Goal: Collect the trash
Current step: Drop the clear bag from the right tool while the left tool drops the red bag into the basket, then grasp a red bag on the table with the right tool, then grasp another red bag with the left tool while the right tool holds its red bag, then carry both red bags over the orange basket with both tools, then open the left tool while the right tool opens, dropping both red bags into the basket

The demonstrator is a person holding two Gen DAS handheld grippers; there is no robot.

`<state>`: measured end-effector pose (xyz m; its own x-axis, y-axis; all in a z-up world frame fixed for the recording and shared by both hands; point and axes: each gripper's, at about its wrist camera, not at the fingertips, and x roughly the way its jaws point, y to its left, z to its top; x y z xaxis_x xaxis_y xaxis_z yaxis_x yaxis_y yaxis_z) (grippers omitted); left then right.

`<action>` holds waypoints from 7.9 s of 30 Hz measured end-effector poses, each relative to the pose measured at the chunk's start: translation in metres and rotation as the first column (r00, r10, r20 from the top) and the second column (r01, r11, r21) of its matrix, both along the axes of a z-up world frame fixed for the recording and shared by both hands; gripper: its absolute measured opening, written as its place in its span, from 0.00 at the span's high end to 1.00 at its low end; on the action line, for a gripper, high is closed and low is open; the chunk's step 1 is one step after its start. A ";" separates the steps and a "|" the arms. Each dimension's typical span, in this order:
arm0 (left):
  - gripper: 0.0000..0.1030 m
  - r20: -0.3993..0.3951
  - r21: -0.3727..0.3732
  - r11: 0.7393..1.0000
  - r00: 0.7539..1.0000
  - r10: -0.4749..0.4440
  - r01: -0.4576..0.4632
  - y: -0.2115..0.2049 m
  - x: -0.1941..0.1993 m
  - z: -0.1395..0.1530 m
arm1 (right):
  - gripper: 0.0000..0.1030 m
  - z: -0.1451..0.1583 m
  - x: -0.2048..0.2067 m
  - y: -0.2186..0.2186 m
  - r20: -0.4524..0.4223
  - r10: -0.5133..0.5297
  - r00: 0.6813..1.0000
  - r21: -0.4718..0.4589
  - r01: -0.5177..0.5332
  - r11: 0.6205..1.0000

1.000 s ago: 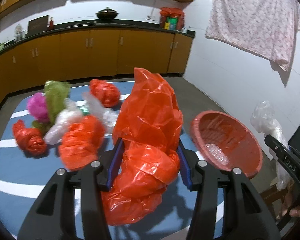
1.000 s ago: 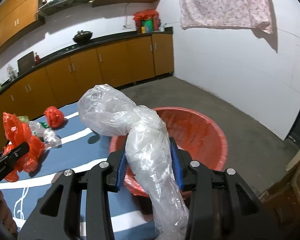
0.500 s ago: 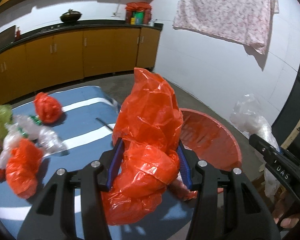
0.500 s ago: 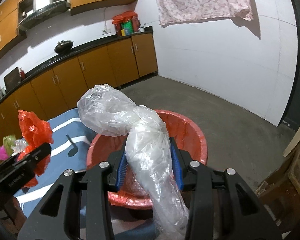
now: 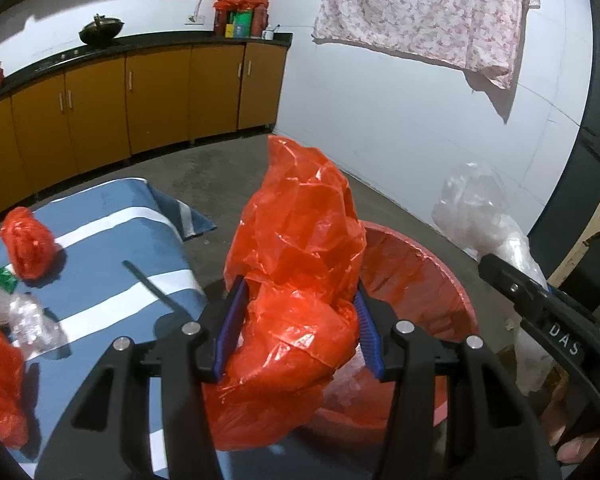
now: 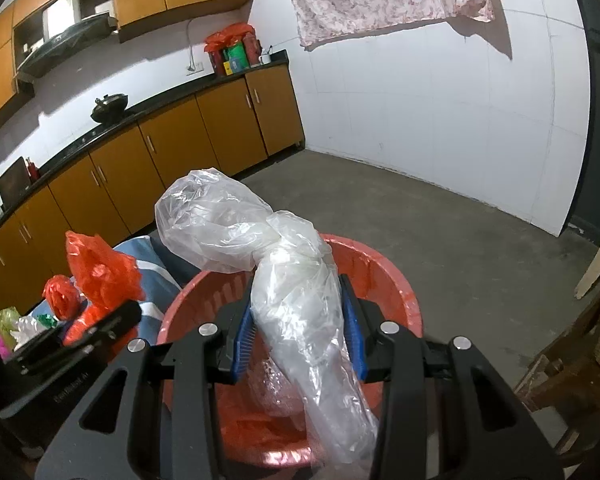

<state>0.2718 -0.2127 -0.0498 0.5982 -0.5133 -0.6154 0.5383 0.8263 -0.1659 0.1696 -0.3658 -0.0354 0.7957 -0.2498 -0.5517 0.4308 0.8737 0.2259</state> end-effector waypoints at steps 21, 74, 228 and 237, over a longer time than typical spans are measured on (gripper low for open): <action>0.19 -0.062 -0.037 0.997 0.996 0.062 -0.064 0.015 0.017 -0.011 | 0.09 0.004 -0.005 -0.020 0.062 -0.053 0.997 0.030 0.051 0.998; 0.04 0.020 0.023 0.549 0.550 0.835 -0.835 0.438 -0.148 -0.011 | 0.42 -0.056 0.098 0.369 -0.271 0.573 0.774 -0.081 -0.611 0.787; 0.32 -0.060 0.076 0.997 0.998 -0.019 0.023 -0.024 0.012 -0.022 | 0.39 0.000 0.000 -0.024 0.052 0.087 0.995 -0.020 -0.086 0.996; 0.25 -0.035 0.077 0.996 0.999 0.038 -0.035 -0.003 0.006 -0.014 | 0.31 0.007 -0.009 -0.023 0.053 0.055 0.997 -0.058 -0.052 0.997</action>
<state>0.2782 -0.2161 -0.0636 0.5921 -0.4420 -0.6738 0.5023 0.8563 -0.1203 0.1607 -0.3888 -0.0283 0.8372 -0.2358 -0.4934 0.3717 0.9072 0.1972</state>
